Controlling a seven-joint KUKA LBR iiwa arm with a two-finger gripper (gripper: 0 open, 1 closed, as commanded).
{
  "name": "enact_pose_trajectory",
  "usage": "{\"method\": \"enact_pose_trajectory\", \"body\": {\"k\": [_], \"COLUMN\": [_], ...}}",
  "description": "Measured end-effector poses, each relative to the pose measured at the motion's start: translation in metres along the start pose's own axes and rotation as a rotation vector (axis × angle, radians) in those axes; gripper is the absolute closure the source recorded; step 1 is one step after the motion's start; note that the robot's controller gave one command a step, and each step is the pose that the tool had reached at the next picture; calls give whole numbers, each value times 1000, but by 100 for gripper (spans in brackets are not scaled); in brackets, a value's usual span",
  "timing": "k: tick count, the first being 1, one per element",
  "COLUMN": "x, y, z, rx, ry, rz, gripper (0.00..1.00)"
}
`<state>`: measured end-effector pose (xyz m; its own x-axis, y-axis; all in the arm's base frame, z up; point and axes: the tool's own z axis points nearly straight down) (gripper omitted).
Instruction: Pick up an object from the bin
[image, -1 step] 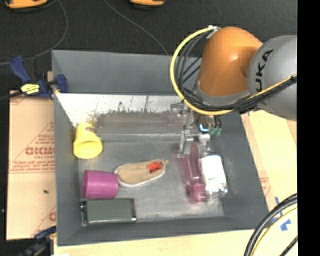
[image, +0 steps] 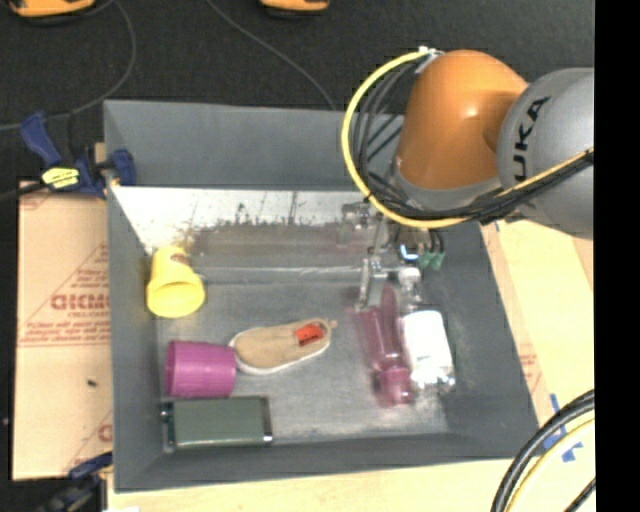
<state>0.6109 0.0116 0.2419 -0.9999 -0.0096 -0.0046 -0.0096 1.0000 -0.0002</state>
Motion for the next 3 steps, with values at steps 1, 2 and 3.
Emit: {"method": "enact_pose_trajectory", "body": {"k": [1,2,3], "x": [35,25,29], "y": [37,47,56], "z": [50,97,115], "rx": [0,0,1], "ry": [1,0,-2], "rz": [-125,-295,-375], "gripper": [0,0,0]}}
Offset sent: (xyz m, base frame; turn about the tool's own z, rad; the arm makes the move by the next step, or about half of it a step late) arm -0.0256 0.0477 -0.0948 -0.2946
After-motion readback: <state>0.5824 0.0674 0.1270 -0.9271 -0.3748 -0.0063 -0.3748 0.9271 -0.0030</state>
